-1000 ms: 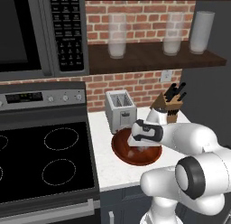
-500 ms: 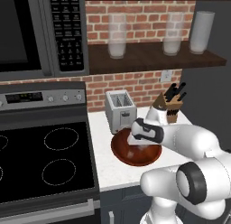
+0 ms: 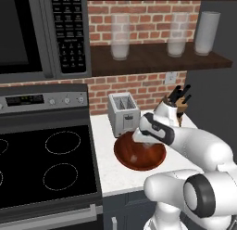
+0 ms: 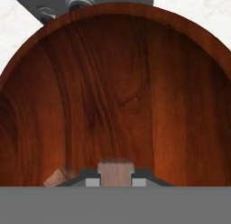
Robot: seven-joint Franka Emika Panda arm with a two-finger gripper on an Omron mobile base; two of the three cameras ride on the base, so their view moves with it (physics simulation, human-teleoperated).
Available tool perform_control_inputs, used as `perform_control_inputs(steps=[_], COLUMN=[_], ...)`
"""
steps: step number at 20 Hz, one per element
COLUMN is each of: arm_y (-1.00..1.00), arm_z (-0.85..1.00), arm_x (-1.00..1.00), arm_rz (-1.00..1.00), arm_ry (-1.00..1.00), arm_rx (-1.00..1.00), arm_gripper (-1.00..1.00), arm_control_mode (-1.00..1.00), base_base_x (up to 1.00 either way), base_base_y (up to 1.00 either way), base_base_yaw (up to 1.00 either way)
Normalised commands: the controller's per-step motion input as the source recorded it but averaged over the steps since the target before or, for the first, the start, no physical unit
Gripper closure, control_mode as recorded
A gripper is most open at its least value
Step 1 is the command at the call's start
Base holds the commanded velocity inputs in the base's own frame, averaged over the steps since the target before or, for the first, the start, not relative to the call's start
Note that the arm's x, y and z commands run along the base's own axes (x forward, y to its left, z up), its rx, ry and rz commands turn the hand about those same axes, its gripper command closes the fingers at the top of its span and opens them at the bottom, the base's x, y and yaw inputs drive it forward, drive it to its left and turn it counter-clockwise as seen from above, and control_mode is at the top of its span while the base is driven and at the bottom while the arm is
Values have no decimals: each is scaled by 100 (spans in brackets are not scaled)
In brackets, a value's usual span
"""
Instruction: Grab a lemon wedge from the fridge and one ice cube from the ice bowl, and put them in the glass of lemonade.
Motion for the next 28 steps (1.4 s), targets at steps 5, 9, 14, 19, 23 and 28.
perform_control_inputs(steps=[5,9,14,19,23,28], arm_y=[-3,-15,-9,-22,-4,-9], arm_z=[25,19,6,0,13,53], arm_x=[0,0,-3,-5,-26,-5], arm_rz=[0,0,0,0,0,0], arm_ry=[0,0,-4,-4,-15,5], arm_rx=[7,7,6,4,1,-24], arm_gripper=[100,100,100,100,100,100], arm_control_mode=[-100,-100,-100,-100,-100,-100], base_base_x=[0,0,0,0,0,0], base_base_y=[0,0,0,0,0,0], base_base_yaw=[0,0,0,0,0,0])
